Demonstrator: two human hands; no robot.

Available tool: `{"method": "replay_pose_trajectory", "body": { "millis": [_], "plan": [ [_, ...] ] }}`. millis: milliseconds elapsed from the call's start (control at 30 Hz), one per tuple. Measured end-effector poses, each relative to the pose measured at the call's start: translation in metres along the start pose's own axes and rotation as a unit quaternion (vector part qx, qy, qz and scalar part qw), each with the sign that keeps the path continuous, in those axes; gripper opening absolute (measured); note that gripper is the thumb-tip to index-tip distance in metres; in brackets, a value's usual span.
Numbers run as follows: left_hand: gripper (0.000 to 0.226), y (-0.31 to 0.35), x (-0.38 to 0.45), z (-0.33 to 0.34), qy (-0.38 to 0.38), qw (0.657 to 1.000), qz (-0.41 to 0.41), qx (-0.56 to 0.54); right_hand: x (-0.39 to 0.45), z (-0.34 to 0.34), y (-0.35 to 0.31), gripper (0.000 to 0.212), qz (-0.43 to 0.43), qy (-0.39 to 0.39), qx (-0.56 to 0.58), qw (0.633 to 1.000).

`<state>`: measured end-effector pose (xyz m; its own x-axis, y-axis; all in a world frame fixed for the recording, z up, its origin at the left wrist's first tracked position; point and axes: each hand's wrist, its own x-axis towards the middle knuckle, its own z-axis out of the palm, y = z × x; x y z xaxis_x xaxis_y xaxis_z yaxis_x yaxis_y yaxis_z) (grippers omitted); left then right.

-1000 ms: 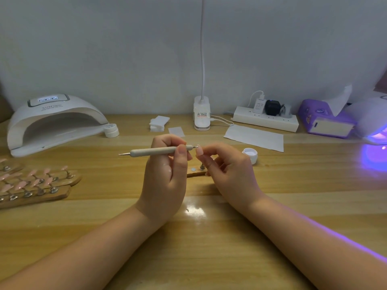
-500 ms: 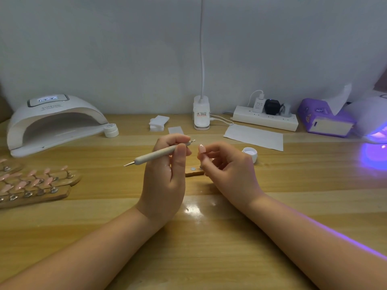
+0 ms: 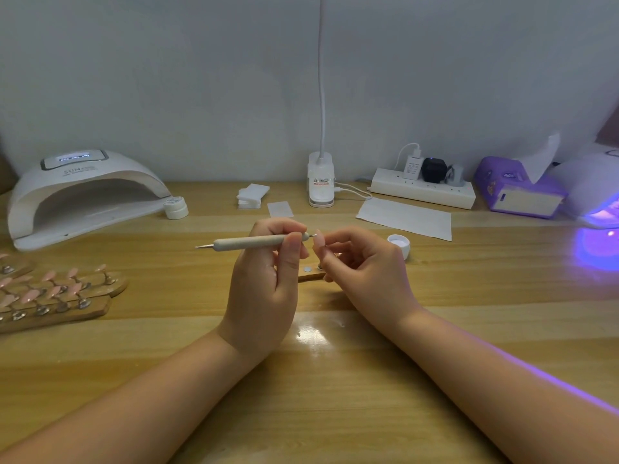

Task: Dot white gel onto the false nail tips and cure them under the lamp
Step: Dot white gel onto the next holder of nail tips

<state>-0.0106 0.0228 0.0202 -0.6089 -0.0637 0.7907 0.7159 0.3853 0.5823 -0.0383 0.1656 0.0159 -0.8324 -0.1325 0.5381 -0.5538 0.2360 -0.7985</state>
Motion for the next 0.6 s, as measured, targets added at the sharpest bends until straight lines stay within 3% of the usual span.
{"method": "replay_pose_trajectory", "body": {
  "millis": [600],
  "plan": [
    [0.015, 0.001, -0.0002, 0.0009, 0.002, 1.0, -0.003, 0.008, -0.0007, -0.0002, -0.0021, 0.01, -0.007, 0.003, -0.008, 1.0]
  ]
}}
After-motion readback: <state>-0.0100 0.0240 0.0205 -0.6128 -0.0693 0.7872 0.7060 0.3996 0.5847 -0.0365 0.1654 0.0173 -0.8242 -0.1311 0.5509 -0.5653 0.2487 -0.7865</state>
